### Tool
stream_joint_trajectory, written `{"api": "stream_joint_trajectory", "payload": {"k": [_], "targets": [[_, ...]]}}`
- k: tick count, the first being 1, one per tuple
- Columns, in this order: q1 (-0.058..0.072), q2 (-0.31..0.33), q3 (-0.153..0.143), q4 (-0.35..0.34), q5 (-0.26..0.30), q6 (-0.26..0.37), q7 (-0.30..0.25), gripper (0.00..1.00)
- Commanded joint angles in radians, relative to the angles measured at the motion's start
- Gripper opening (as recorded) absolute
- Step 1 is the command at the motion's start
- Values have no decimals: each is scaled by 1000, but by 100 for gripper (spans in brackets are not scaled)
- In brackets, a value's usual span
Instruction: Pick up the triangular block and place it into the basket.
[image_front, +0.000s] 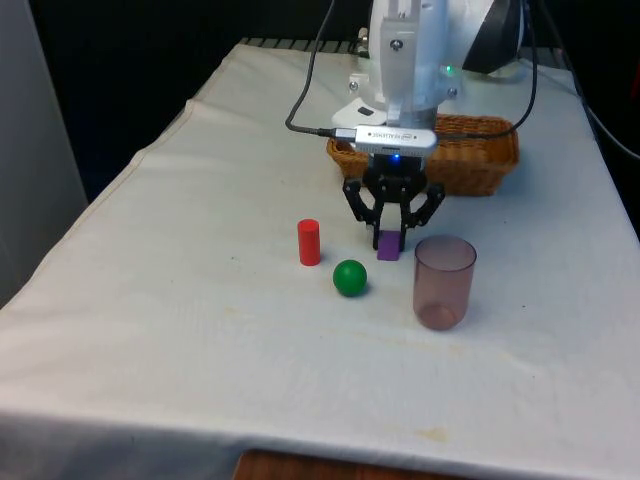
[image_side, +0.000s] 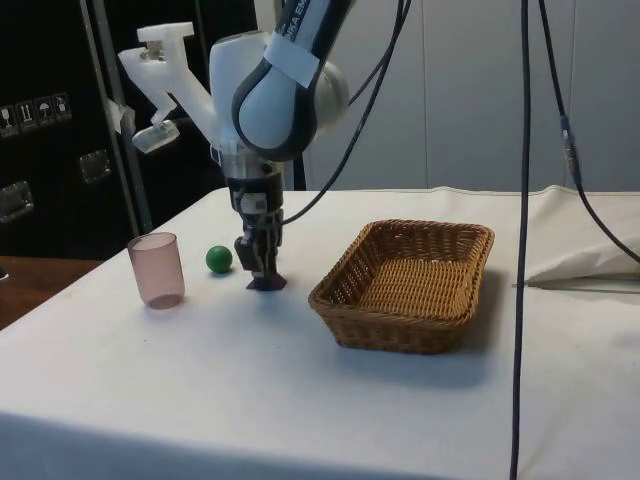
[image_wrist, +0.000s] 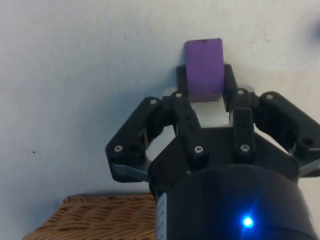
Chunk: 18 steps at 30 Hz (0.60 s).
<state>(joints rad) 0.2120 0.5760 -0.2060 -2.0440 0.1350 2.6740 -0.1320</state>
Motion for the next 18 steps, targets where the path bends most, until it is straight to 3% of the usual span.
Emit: {"api": "stream_joint_trajectory", "payload": {"k": [1,5,7,8,9,18], "targets": [[-15,2,18,1,17,13,-18,33],[-15,2,18,1,18,13,-19,34],[-4,-25,6,-7,6,-6,-8,34],[0,-2,0,2,0,0,-1,34],[-1,-33,3,-10,3,-9,-6,34],[6,-105,-8,-32,-12,-49,3,34]]}}
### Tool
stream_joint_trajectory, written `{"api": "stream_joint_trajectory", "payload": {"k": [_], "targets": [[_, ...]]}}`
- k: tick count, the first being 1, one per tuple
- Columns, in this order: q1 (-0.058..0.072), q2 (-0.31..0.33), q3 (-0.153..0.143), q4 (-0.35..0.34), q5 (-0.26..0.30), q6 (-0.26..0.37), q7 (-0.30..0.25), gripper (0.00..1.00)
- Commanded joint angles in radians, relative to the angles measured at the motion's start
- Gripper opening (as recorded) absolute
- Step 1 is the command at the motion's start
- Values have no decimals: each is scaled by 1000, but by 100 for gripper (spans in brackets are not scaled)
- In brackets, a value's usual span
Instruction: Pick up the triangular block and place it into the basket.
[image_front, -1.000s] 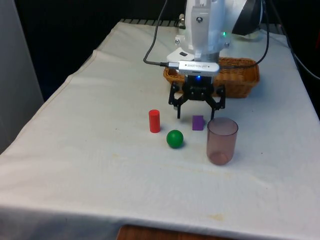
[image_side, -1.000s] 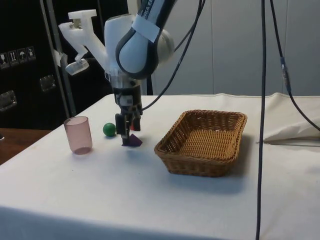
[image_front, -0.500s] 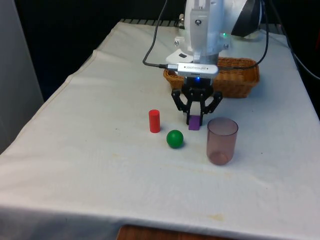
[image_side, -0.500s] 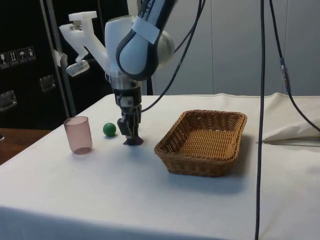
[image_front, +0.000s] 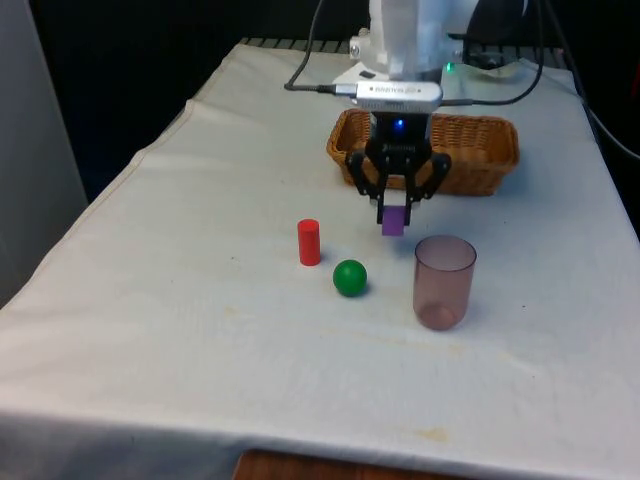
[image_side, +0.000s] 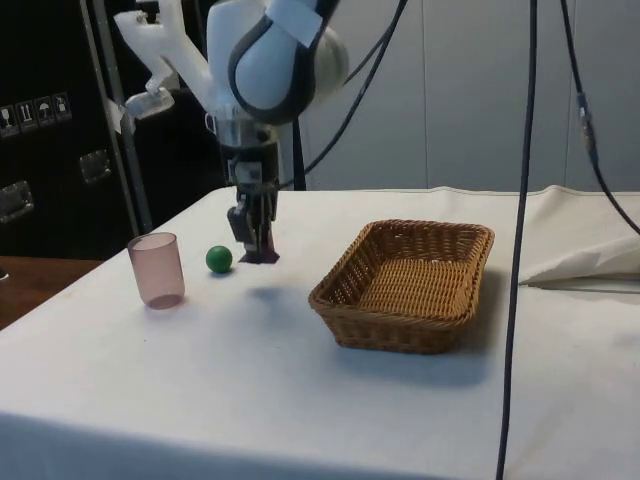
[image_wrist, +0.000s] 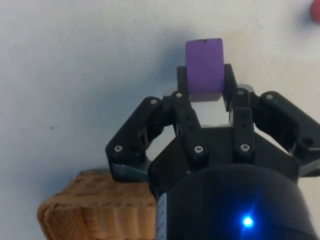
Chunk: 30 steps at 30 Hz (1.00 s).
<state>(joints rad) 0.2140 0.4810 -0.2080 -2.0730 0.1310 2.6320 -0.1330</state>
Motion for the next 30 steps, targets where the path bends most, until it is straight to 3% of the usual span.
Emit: {"api": "stream_joint_trajectory", "payload": {"k": [1,7,8,9,16,17,18,26,27,28,30], "targets": [[5,-17,-6,-5,-9,-12,5,34],[7,-70,-11,-13,-15,-49,7,34],[1,-56,-3,-5,-4,-43,0,34],[7,-78,-12,-15,-17,-54,7,34],[9,-137,-16,-33,-33,-87,12,34],[2,-133,-8,-30,-18,-85,0,34],[9,-142,-16,-34,-34,-89,12,34],[9,-190,-19,-46,-42,-115,12,34],[3,-179,-11,-36,-25,-114,0,34],[9,-198,-20,-51,-43,-119,12,34],[9,-226,-19,-71,-49,-124,13,34]]}}
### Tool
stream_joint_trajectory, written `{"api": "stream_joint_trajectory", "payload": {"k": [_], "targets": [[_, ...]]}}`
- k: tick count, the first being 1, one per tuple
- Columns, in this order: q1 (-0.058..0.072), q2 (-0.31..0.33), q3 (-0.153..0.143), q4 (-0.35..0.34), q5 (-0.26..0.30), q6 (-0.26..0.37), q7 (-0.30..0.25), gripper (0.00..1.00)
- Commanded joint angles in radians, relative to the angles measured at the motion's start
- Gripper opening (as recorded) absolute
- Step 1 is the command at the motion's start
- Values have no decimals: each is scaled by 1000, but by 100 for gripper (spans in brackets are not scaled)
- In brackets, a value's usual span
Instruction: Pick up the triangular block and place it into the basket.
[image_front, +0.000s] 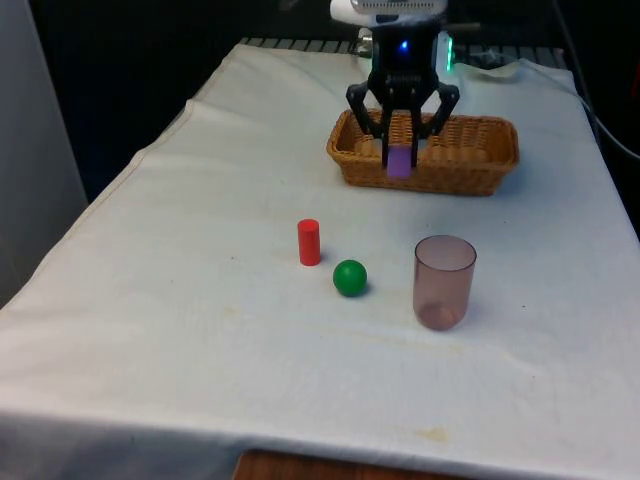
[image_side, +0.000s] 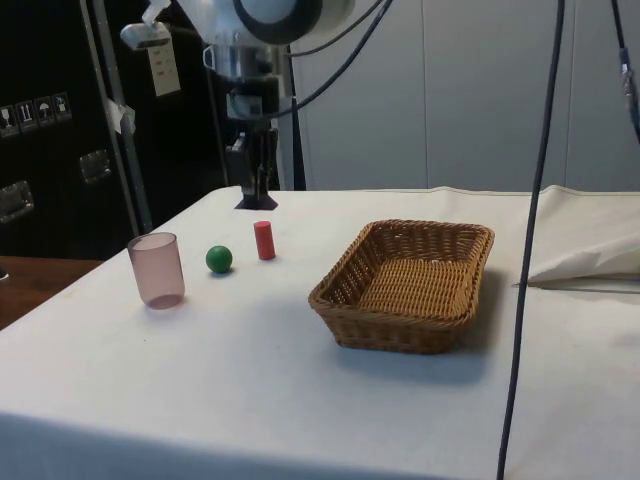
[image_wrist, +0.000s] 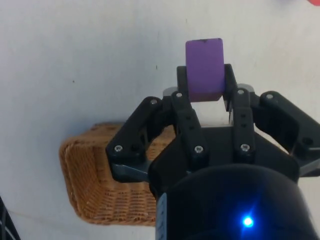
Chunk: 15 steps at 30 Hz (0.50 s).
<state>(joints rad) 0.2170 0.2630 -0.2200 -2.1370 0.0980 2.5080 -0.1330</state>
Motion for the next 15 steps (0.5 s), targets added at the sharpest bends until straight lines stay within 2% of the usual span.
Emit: {"api": "stream_joint_trajectory", "payload": {"k": [1,5,6,7,11,14,15], "targets": [[6,-18,-7,-16,-18,-1,14,34],[5,-62,-6,-55,-27,1,15,34],[0,-47,0,-42,-9,-1,2,34],[5,-72,-6,-64,-29,1,16,34],[3,-130,-6,-116,-45,6,17,34],[3,-163,-5,-148,-51,7,18,34],[0,-164,-1,-147,-32,0,3,34]]}}
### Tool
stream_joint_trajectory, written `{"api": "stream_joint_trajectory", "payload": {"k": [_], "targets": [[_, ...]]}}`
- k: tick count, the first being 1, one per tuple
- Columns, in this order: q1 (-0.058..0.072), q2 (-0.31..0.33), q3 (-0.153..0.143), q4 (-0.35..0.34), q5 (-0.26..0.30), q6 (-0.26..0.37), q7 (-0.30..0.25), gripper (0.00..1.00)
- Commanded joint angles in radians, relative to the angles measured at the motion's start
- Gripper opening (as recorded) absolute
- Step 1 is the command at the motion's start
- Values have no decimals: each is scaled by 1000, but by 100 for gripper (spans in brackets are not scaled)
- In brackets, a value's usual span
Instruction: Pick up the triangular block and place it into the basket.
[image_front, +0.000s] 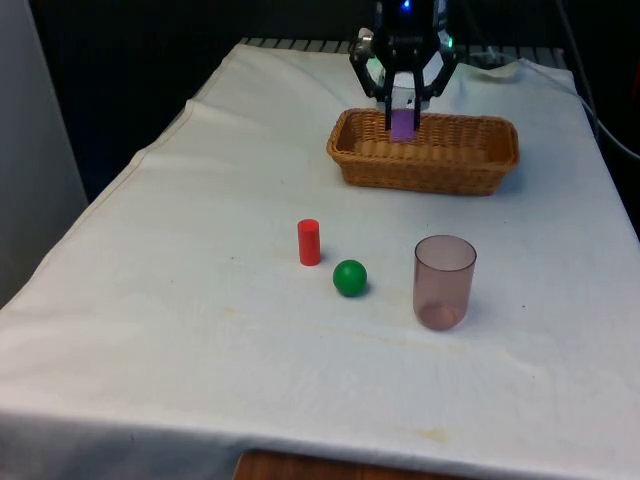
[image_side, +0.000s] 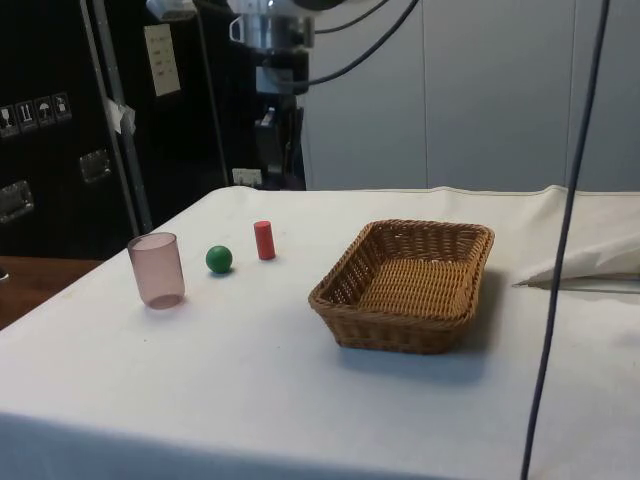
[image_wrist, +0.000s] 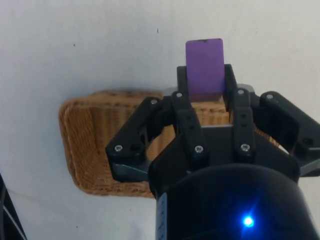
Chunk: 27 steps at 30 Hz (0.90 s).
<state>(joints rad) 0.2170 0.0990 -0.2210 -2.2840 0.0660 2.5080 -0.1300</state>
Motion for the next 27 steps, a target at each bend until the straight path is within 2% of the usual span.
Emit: {"api": "stream_joint_trajectory", "payload": {"k": [1,9,10,11,18,19,20,27], "targets": [[2,-23,-4,-23,-22,6,15,34],[-1,-109,-2,-105,-39,2,15,34],[0,-112,0,-108,-21,0,1,34],[-2,-132,-1,-127,-44,3,16,34],[-5,-209,0,-211,-57,20,16,34],[-1,-206,-1,-206,-38,8,3,34],[-5,-217,0,-221,-58,23,16,34],[-9,-285,1,-304,-71,55,15,34]]}}
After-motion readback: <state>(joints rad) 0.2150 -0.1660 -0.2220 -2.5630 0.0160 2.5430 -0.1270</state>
